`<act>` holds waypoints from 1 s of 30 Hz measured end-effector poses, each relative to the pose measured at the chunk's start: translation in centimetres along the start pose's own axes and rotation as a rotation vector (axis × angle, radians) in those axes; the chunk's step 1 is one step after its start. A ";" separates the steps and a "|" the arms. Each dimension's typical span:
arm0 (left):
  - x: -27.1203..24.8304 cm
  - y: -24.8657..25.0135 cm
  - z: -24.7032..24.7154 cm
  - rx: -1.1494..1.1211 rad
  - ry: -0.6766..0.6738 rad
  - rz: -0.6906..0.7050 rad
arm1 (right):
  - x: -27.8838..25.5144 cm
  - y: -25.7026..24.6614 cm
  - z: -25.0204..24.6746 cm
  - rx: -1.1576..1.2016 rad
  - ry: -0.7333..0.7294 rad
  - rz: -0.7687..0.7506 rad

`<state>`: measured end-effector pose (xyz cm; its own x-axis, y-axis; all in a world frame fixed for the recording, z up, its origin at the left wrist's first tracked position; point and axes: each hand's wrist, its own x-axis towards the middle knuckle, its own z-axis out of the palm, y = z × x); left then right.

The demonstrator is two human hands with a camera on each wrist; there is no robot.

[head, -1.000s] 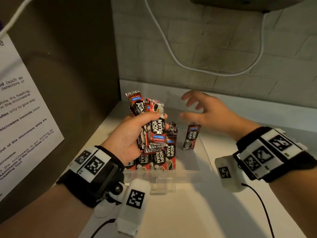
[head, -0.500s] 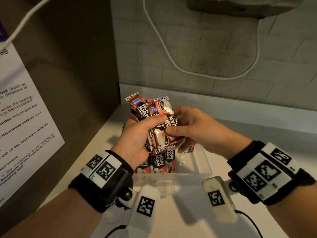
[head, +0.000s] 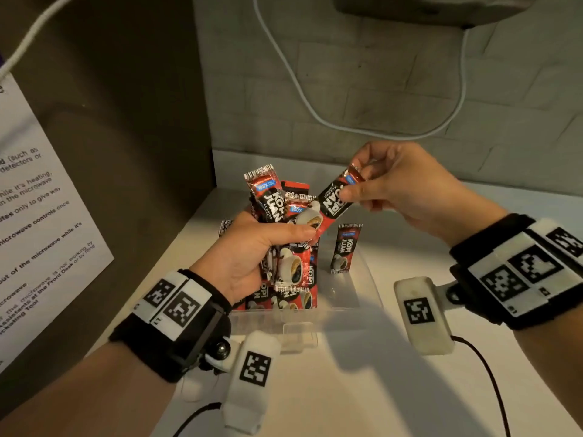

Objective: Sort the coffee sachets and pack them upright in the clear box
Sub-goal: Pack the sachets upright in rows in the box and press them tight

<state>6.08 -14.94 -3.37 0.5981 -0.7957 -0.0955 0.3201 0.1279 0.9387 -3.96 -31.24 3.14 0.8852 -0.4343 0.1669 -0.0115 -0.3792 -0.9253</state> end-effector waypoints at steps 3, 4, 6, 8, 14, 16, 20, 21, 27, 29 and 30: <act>0.0 0.0 0.1 -0.042 0.003 0.036 | -0.3 0.0 -0.1 0.203 0.001 0.035; 0.0 0.0 0.1 -0.048 0.005 0.039 | -0.4 0.0 -0.2 0.248 0.007 0.039; 0.0 -0.1 0.0 -0.043 0.008 0.038 | -0.5 0.2 -0.2 0.273 0.052 0.036; 0.0 -0.2 -0.1 -0.033 0.019 0.031 | -0.5 0.4 -0.4 0.250 0.095 0.036; 0.7 -0.1 -1.6 -0.139 0.115 0.044 | 0.0 1.6 -3.1 0.011 0.130 0.124; 0.8 0.0 -1.9 -0.169 0.121 0.055 | 0.2 2.7 -3.2 -0.189 0.128 0.131; 0.8 0.1 -1.5 -0.208 0.101 0.045 | 1.0 5.7 -2.0 -0.555 0.093 0.131; 0.8 0.2 -1.4 -0.212 0.100 0.041 | 1.2 6.2 -1.7 -0.637 0.080 0.126; 1.2 0.7 -1.3 -0.195 0.110 0.046 | 1.6 7.3 -0.6 -0.887 -0.039 0.018; 1.2 0.7 -1.3 -0.191 0.102 0.048 | 1.6 7.4 -0.4 -0.931 -0.049 -0.015; 1.2 0.7 -1.3 -0.189 0.099 0.046 | 1.6 7.4 -0.4 -0.947 -0.053 -0.027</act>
<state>8.02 -15.01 -3.25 0.6817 -0.7254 -0.0949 0.4172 0.2789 0.8649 -2.84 -35.02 -3.32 0.9103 -0.3869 0.1469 -0.3427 -0.9037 -0.2568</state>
